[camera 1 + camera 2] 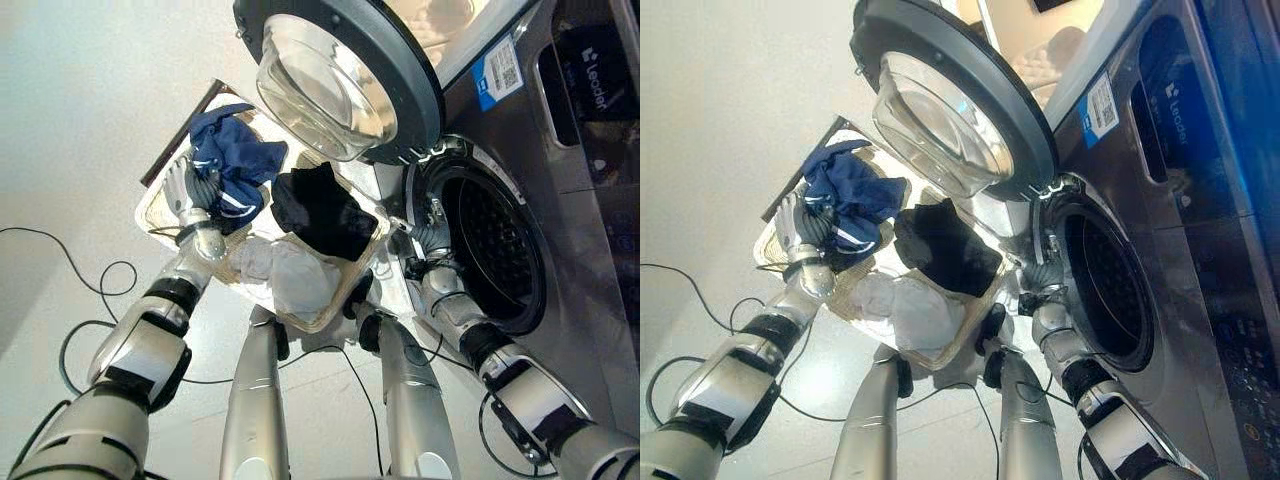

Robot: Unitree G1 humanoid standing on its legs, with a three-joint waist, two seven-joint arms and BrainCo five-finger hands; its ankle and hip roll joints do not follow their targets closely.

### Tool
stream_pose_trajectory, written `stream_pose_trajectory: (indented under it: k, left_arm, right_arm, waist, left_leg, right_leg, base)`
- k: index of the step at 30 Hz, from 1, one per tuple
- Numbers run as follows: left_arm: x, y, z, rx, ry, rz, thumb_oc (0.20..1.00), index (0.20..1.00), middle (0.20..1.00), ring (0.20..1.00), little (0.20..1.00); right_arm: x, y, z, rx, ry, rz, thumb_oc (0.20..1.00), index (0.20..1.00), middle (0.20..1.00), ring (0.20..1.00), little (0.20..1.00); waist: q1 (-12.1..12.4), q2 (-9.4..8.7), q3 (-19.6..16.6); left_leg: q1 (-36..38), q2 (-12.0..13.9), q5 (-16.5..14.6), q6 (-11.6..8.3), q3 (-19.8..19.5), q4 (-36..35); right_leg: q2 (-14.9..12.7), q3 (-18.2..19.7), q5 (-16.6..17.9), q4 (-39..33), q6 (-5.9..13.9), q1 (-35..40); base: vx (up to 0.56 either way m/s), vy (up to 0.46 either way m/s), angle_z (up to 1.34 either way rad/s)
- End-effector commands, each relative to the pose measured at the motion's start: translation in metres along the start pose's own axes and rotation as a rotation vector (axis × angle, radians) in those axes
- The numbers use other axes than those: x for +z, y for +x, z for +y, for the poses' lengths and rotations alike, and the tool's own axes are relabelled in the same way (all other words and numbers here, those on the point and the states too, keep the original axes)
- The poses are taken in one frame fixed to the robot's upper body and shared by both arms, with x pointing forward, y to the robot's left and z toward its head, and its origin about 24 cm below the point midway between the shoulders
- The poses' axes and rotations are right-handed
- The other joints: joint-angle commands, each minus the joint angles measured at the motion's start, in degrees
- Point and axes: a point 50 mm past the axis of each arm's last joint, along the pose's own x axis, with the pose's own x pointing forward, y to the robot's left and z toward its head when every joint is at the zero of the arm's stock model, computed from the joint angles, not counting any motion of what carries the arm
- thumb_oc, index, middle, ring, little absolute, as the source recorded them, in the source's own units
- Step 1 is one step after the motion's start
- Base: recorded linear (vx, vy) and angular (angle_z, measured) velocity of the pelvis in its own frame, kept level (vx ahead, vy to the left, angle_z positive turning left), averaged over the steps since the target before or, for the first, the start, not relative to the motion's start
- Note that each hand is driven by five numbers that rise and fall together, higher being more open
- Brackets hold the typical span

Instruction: Put the clothes into the washing machine.

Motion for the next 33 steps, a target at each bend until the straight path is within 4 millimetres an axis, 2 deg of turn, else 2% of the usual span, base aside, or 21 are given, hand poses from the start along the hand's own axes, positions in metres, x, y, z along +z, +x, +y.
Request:
stream_pose_trajectory:
  k: [1, 4, 11, 16, 24, 28, 33]
  left_arm:
    - [0.028, -0.001, -0.003, 0.072, -0.147, -0.114, 0.2, 0.2, 0.2, 0.2, 0.2]
    - [0.032, -0.013, -0.007, 0.044, -0.27, -0.12, 0.2, 0.2, 0.2, 0.2, 0.2]
    - [0.047, -0.026, -0.009, -0.046, -0.551, -0.107, 0.2, 0.2, 0.2, 0.2, 0.2]
    - [0.065, -0.038, -0.008, -0.161, -0.732, -0.164, 0.2, 0.2, 0.2, 0.2, 0.2]
    - [0.088, -0.04, -0.004, -0.33, -0.835, -0.268, 0.2, 0.2, 0.2, 0.2, 0.2]
    - [0.102, -0.04, -0.006, -0.455, -0.883, -0.3, 0.2, 0.2, 0.2, 0.2, 0.2]
    - [0.107, -0.038, -0.008, -0.528, -0.884, -0.311, 0.2, 0.2, 0.2, 0.2, 0.2]
  right_arm:
    - [0.014, 0.0, -0.006, 0.038, -0.117, -0.129, 1.0, 1.0, 1.0, 1.0, 1.0]
    - [0.021, 0.0, -0.003, 0.104, -0.213, -0.197, 1.0, 1.0, 1.0, 1.0, 1.0]
    - [0.042, 0.001, 0.008, 0.235, -0.355, -0.311, 1.0, 1.0, 1.0, 1.0, 1.0]
    - [0.068, 0.004, 0.024, 0.453, -0.325, -0.361, 1.0, 1.0, 1.0, 1.0, 1.0]
    - [0.096, 0.01, 0.04, 0.628, -0.261, -0.378, 1.0, 1.0, 1.0, 1.0, 1.0]
    - [0.117, 0.015, 0.053, 0.713, -0.33, -0.421, 1.0, 1.0, 1.0, 1.0, 1.0]
    - [0.13, 0.019, 0.062, 0.748, -0.419, -0.429, 1.0, 1.0, 1.0, 1.0, 1.0]
  waist:
    - [1.06, 3.43, -1.56]
    - [1.84, 3.7, -1.56]
    - [3.21, 4.19, -1.56]
    - [5.2, 4.79, -1.56]
    - [6.86, 6.23, -1.56]
    - [7.76, 7.31, -1.56]
    - [8.48, 8.01, -1.56]
  left_leg:
    - [1.0, -3.12, -3.45, -2.23, 2.33, -0.79]
    - [1.88, -3.46, -4.07, -1.86, 1.87, -0.77]
    - [2.99, -4.21, -4.6, -1.21, 1.2, -1.28]
    - [3.5, -5.37, -4.86, -0.58, 0.2, -1.52]
    - [4.15, -6.77, -4.84, 0.2, -1.14, -1.02]
    - [4.33, -7.68, -4.6, 0.47, -1.88, -0.8]
    - [4.67, -8.33, -4.48, 0.76, -2.29, -0.39]
  right_leg:
    - [-0.13, -0.15, -0.21, 0.0, 7.98, 0.99]
    - [-0.82, -0.81, -0.38, 0.58, 8.33, 1.57]
    - [-1.52, -1.57, -0.09, 0.21, 8.71, 2.64]
    - [-2.26, -2.93, 0.26, -0.21, 8.84, 3.47]
    - [-3.02, -3.73, 0.31, 0.1, 8.58, 4.47]
    - [-3.25, -4.18, 0.41, 0.09, 8.39, 4.88]
    - [-3.5, -4.37, 0.57, 0.48, 8.3, 5.23]
  base:
    - [-0.01, -0.061, 0.06]
    - [-0.01, -0.043, 0.09]
    - [0.0, -0.047, 0.1]
    - [0.0, -0.065, 0.11]
    - [0.01, -0.03, 0.14]
    - [0.0, -0.011, 0.15]
    - [0.01, -0.005, 0.05]
